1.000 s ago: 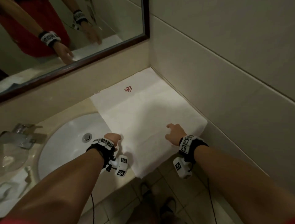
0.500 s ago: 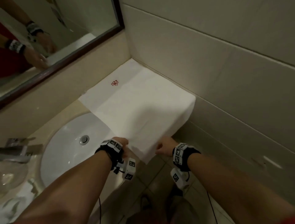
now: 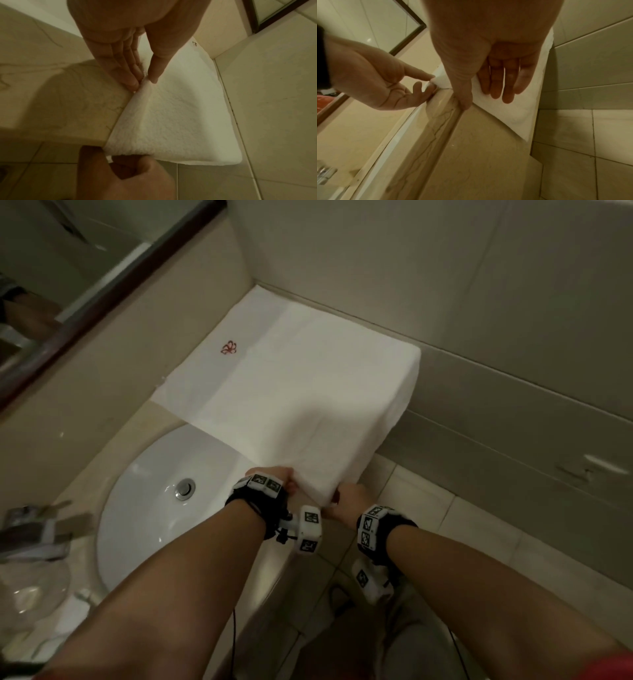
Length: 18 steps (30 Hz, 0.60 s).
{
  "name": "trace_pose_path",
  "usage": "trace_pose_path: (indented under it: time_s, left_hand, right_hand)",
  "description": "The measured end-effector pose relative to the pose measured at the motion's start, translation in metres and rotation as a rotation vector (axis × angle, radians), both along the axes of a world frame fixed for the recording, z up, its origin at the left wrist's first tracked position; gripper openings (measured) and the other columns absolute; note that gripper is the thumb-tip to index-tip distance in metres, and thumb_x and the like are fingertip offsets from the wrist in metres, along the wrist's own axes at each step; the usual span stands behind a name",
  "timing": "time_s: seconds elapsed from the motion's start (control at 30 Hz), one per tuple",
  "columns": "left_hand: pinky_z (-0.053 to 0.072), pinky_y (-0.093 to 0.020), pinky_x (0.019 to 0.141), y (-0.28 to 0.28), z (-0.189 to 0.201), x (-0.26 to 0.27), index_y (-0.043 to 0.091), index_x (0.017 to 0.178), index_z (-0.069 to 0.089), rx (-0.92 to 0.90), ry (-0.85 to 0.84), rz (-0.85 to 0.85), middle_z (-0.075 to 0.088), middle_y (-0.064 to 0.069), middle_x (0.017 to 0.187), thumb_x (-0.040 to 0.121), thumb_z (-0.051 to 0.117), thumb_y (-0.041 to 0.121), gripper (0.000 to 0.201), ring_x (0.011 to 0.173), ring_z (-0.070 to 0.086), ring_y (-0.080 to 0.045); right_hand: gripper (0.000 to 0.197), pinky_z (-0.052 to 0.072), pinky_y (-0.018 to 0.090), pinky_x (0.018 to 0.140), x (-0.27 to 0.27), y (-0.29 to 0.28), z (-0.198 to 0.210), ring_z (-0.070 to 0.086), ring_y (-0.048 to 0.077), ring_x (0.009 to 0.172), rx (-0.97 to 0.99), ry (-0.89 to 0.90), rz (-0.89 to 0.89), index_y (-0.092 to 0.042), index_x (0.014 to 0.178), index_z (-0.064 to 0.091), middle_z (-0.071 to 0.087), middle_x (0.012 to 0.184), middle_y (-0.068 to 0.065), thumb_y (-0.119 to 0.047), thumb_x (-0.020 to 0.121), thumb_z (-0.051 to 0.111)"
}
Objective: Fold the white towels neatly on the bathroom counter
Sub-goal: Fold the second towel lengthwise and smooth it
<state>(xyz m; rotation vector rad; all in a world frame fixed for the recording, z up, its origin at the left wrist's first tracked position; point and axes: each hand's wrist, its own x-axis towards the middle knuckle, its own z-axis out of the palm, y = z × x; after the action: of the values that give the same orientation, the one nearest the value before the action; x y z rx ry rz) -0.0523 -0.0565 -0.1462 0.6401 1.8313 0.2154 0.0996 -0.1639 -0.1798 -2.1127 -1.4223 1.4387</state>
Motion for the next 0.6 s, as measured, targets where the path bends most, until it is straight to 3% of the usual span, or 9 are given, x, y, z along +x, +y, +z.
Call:
trace_pose_path:
  time_s: [0.07,0.17,0.23,0.3,0.37,0.43,0.5,0.57,0.6]
  left_hand:
    - [0.058,-0.046,0.075,0.007,-0.019,-0.003,0.007,0.086,0.071,0.014,0.01,0.033,0.072,-0.012,0.079,0.079,0.075,0.025,0.019,0.068,0.069,-0.029]
    - [0.055,-0.051,0.084,0.013,-0.031,-0.002,0.006,0.095,0.069,-0.008,-0.019,0.022,0.07,-0.012,0.081,0.08,0.072,0.03,0.029,0.075,0.067,-0.031]
    - [0.053,-0.046,0.085,0.008,-0.009,0.006,0.003,0.091,0.064,-0.037,-0.025,0.053,0.065,-0.013,0.078,0.084,0.067,0.028,0.026,0.076,0.064,-0.031]
    - [0.049,-0.04,0.076,0.009,0.002,0.01,0.005,0.083,0.058,-0.033,-0.017,0.038,0.061,-0.012,0.075,0.086,0.061,0.024,0.02,0.071,0.059,-0.029]
    - [0.048,-0.04,0.075,0.009,0.014,0.016,0.005,0.087,0.059,-0.028,-0.036,0.026,0.061,-0.014,0.079,0.084,0.058,0.023,0.018,0.075,0.061,-0.031]
    - [0.049,-0.037,0.076,0.013,0.019,0.017,0.003,0.089,0.059,0.001,-0.038,0.033,0.06,-0.015,0.079,0.085,0.054,0.018,0.017,0.076,0.061,-0.031]
    - [0.045,-0.032,0.072,0.018,0.023,0.02,0.005,0.081,0.055,0.006,-0.046,0.034,0.057,-0.013,0.076,0.086,0.051,0.016,0.013,0.071,0.056,-0.028]
    - [0.05,-0.034,0.081,0.023,0.017,0.016,0.007,0.083,0.056,0.031,-0.078,0.044,0.061,-0.012,0.082,0.078,0.053,0.018,0.013,0.078,0.061,-0.028]
    - [0.051,-0.041,0.087,0.026,0.011,0.014,0.006,0.086,0.058,0.035,-0.078,0.061,0.064,-0.013,0.089,0.071,0.055,0.02,0.021,0.084,0.064,-0.031]
  right_hand:
    - [0.046,0.052,0.031,0.075,-0.003,0.001,-0.003,0.064,0.024,0.089,-0.002,-0.059,0.008,-0.015,0.105,0.065,0.067,0.101,0.005,-0.047,0.074,0.076]
    - [0.038,0.055,0.035,0.081,-0.001,0.002,-0.003,0.064,0.026,0.092,0.023,-0.121,0.034,-0.012,0.105,0.066,0.068,0.105,0.008,-0.04,0.08,0.07]
    - [0.031,0.056,0.037,0.081,0.004,0.002,0.0,0.064,0.026,0.09,0.046,-0.133,0.051,-0.012,0.102,0.066,0.068,0.102,0.009,-0.037,0.084,0.066]
    - [0.022,0.055,0.034,0.077,0.011,0.001,0.007,0.063,0.025,0.087,0.065,-0.145,0.064,-0.013,0.095,0.065,0.066,0.099,0.008,-0.033,0.084,0.064]
    - [0.016,0.052,0.03,0.071,0.02,0.001,0.014,0.061,0.022,0.083,0.093,-0.152,0.045,-0.018,0.093,0.062,0.063,0.095,0.004,-0.031,0.084,0.062]
    - [0.011,0.045,0.027,0.065,0.028,0.001,0.019,0.057,0.02,0.079,0.114,-0.172,0.015,-0.022,0.089,0.055,0.059,0.09,0.0,-0.031,0.085,0.061]
    - [0.016,0.038,0.027,0.061,0.037,0.001,0.024,0.053,0.021,0.074,0.14,-0.212,0.009,-0.022,0.084,0.048,0.055,0.085,0.0,-0.031,0.087,0.06]
    - [0.015,0.036,0.027,0.058,0.046,0.001,0.028,0.053,0.022,0.075,0.153,-0.242,0.004,-0.02,0.083,0.047,0.053,0.083,0.0,-0.026,0.086,0.06]
    - [0.012,0.036,0.027,0.059,0.05,0.002,0.03,0.053,0.023,0.076,0.158,-0.247,0.003,-0.02,0.083,0.048,0.053,0.084,0.0,-0.022,0.085,0.059]
